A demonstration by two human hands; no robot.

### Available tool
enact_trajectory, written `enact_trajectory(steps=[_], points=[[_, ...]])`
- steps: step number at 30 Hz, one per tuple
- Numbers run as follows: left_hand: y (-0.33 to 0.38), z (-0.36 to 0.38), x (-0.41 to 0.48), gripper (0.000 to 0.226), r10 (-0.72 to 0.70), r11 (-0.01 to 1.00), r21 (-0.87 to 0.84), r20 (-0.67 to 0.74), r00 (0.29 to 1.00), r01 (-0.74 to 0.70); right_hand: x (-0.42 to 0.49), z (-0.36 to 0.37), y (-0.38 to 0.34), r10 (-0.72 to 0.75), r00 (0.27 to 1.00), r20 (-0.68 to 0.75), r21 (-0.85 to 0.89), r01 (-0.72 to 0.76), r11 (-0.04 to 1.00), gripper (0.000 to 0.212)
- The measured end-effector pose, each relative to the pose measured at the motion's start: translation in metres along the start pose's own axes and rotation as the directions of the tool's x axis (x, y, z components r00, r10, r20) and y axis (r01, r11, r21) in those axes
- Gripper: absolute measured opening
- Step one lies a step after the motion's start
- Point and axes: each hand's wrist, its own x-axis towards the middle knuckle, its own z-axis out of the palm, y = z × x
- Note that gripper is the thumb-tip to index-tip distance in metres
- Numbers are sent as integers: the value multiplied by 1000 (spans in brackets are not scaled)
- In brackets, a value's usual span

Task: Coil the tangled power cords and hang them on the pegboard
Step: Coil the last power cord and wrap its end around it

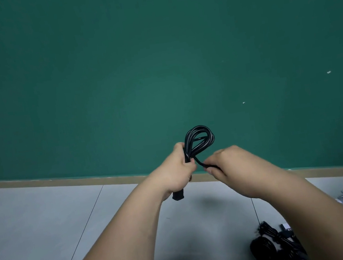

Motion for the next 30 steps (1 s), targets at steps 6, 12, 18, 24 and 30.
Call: enact_trajectory(steps=[6,12,18,24,30], points=[[3,11,0,12,98,818,562,77,992,-124,-12,-15,-17,-115,991,-69,-258,94,962,22],[12,21,-6,23,188,765,552,301,935,-332,-17,-34,15,-36,902,-431,43,60,997,16],[31,28,-27,18,373,809,328,354,858,-488,-33,-47,40,310,942,-127,862,-50,505,20],[39,37,-33,25,420,907,-13,92,903,-421,-18,-27,36,284,940,189,982,-186,-38,17],[35,40,-19,39,251,961,-44,-275,928,-273,4,4,12,473,872,123,992,-122,-33,18]])
